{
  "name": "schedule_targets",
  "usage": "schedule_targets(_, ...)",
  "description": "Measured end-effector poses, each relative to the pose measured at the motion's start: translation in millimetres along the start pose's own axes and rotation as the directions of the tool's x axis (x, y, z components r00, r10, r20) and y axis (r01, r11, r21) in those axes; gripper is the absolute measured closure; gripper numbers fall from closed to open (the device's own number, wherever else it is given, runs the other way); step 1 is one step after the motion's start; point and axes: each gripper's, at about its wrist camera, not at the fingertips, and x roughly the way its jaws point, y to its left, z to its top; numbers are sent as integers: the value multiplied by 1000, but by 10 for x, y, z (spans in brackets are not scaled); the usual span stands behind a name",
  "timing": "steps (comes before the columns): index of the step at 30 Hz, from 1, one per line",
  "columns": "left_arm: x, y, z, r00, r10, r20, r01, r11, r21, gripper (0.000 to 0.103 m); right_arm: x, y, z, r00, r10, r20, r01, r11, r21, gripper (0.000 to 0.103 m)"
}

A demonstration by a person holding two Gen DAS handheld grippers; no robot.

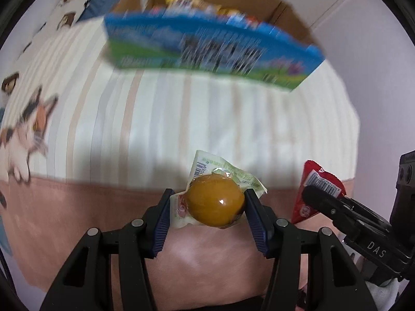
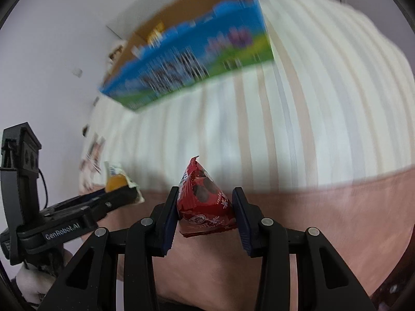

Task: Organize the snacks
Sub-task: 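Lift the orange candy with left tool while right tool lifts the red pack toward the box, then open both tools to drop the orange candy and red pack into the box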

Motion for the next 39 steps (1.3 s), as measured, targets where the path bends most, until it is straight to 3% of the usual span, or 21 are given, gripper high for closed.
schedule_targets(3,-160,-90,221,999,-18,49,16,999,32,52,-196,111,287,998,24,51,-23,1000,-18,60)
schedule_targets(10,-374,-394,1081,987,-62,149,50,995,84,52,-435,330,1113,989,43,143,-35,998,-60,60)
schedule_targets(18,-380,-185,2181,983,-1,186,-13,997,75,51,-274,404,2195,984,-16,176,32,996,-86,60)
schedule_targets(25,84,293,3001,988,110,112,-112,994,16,51,199,306,3089,984,-117,136,128,989,-71,60)
schedule_targets(31,547,589,3313,984,179,22,-179,984,-22,49,726,160,3506,983,-178,50,180,983,-38,59)
schedule_targets(32,624,627,3334,983,184,-3,-184,982,-32,49,818,117,3557,981,-189,33,190,982,-15,56)
schedule_targets(34,729,690,3345,981,189,-39,-191,980,-55,48,936,67,3615,977,-211,3,211,977,-4,24)
schedule_targets(35,764,707,3350,980,194,-45,-196,979,-59,46,980,47,3629,975,-221,-11,221,975,3,3)
schedule_targets(37,799,710,3340,978,201,-48,-203,978,-47,22,1050,31,3645,973,-227,-33,227,974,-2,3)
schedule_targets(39,789,699,3314,979,201,-39,-202,978,-41,13,1107,50,3631,969,-244,-51,243,970,-25,3)
